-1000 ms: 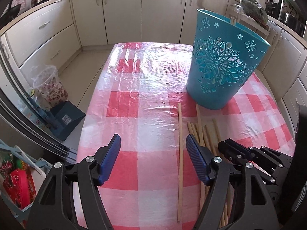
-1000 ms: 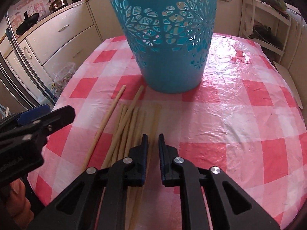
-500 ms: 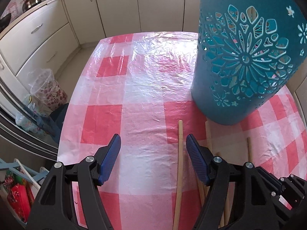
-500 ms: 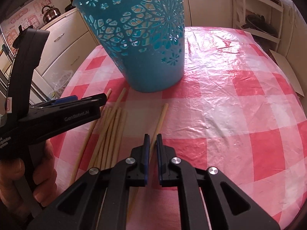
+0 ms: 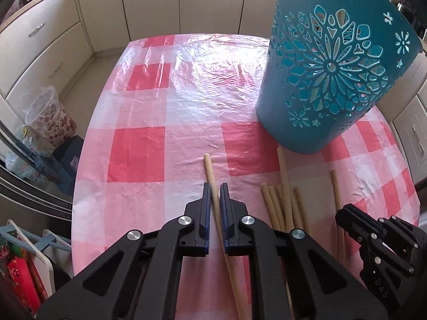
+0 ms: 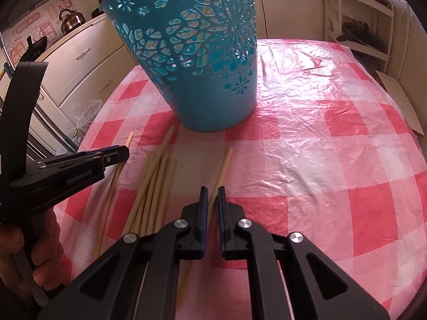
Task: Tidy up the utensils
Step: 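Grasp another chopstick with the left tool and lift it over the cup, then drop the chopstick into the blue cup by opening the left tool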
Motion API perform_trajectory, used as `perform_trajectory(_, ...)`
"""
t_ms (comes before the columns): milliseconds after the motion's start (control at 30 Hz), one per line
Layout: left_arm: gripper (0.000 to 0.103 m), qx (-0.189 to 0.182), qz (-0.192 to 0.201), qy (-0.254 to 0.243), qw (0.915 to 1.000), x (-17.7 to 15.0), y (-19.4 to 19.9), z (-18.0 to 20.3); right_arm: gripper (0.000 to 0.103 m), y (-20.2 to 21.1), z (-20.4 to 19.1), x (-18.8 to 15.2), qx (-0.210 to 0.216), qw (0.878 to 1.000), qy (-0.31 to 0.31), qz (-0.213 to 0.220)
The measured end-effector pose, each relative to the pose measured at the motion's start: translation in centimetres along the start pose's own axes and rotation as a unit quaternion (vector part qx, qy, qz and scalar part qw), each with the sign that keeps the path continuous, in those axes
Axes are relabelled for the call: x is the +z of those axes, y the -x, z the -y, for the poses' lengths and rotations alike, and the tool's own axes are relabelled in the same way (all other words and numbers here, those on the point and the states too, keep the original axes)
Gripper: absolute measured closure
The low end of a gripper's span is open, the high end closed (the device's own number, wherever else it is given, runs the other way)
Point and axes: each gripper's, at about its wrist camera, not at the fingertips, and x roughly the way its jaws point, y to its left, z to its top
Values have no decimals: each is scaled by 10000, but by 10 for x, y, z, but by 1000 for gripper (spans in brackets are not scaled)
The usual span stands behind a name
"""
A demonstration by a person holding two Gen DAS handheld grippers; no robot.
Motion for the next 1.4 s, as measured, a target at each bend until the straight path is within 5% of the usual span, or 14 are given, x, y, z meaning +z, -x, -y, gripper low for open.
perform_trajectory(400,98,-68,-257,-2,9996,-1,8,-5,93,-1,-3,0,-22,10000,75,43)
perform_trajectory(567,98,-466,552,275,9970,3,70,-16,93,0,0,-1,21,10000,-3,70)
perform_trajectory(867,98,-1162,2745,263,9542,71,193,6,93,0,8,-1,161,9996,-216,88)
perform_trajectory(1133,98,-983,3680,291,9242,146,195,57,93,2,12,-3,231,9992,-292,156)
perform_trajectory(1400,98,-662,3240,523,9423,170,128,64,93,2,13,-5,289,9988,-337,187)
